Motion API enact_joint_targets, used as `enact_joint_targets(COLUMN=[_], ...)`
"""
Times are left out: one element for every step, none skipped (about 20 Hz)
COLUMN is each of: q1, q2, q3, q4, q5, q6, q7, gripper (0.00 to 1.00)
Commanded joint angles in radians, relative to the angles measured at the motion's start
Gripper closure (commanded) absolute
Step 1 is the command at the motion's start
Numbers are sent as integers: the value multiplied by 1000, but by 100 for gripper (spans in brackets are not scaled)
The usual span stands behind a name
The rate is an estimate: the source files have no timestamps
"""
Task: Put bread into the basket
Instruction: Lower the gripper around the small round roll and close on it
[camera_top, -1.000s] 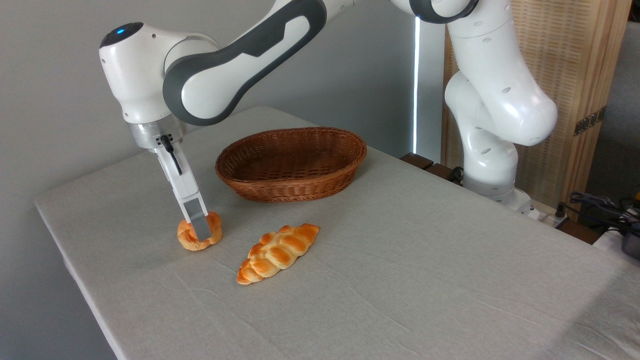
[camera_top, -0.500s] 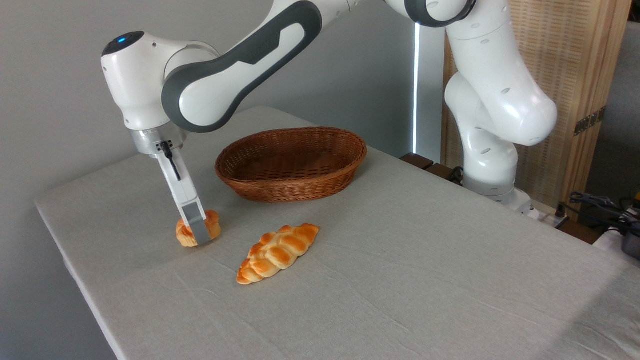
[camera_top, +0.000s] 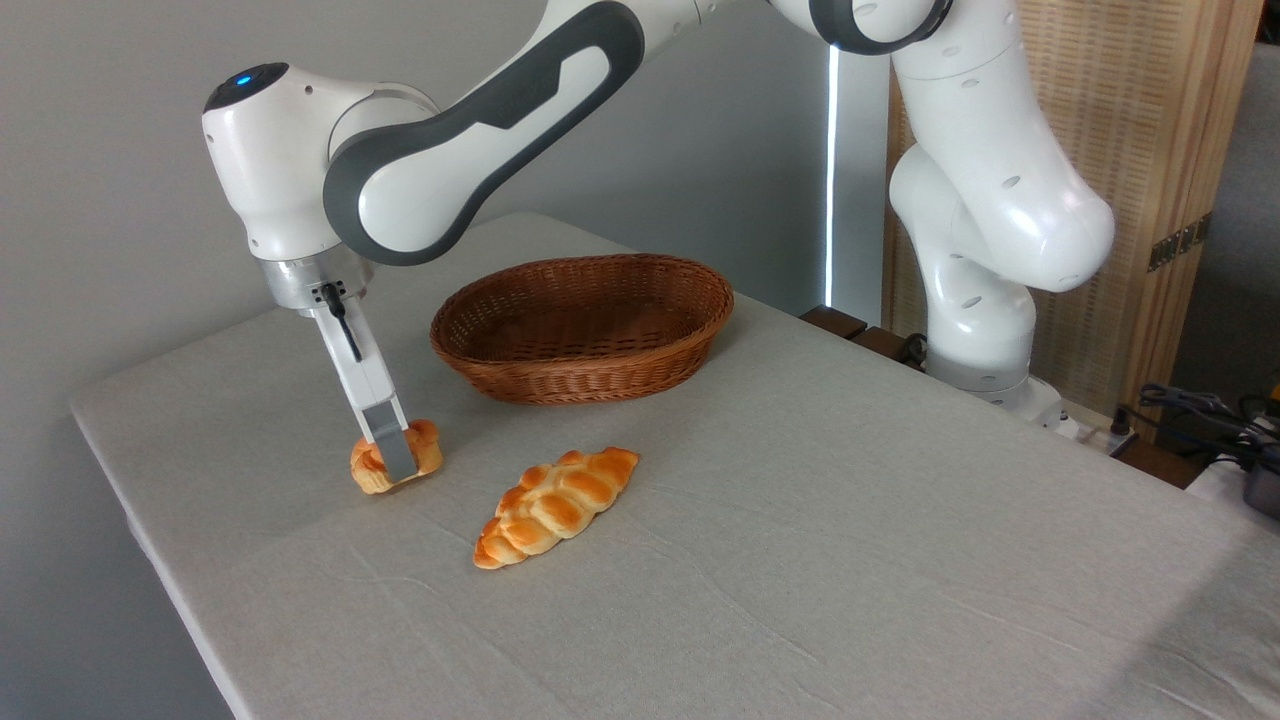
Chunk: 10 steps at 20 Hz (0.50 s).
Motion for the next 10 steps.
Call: enact_joint_targets(q1=[4,5,5,5,7,7,7,7,8,10], q2=[-2,-2,-2,-2,-2,-2,-2,-2,-6,-14], q3=[-1,-1,-1,1,1,1,1,1,2,10], q4=[-9,-6,-1,-1,-1,-1,-1,-1,0,6], q5=[17,15,12,10,7,6,7,6,6,0], q6=[18,19,21,22,22,22,24,22,22,22], q7=[-6,-7,-7,-7,-7,-9,-7,-7,-7,-7], gripper=[81,80,80,80,80,80,80,80,80,80])
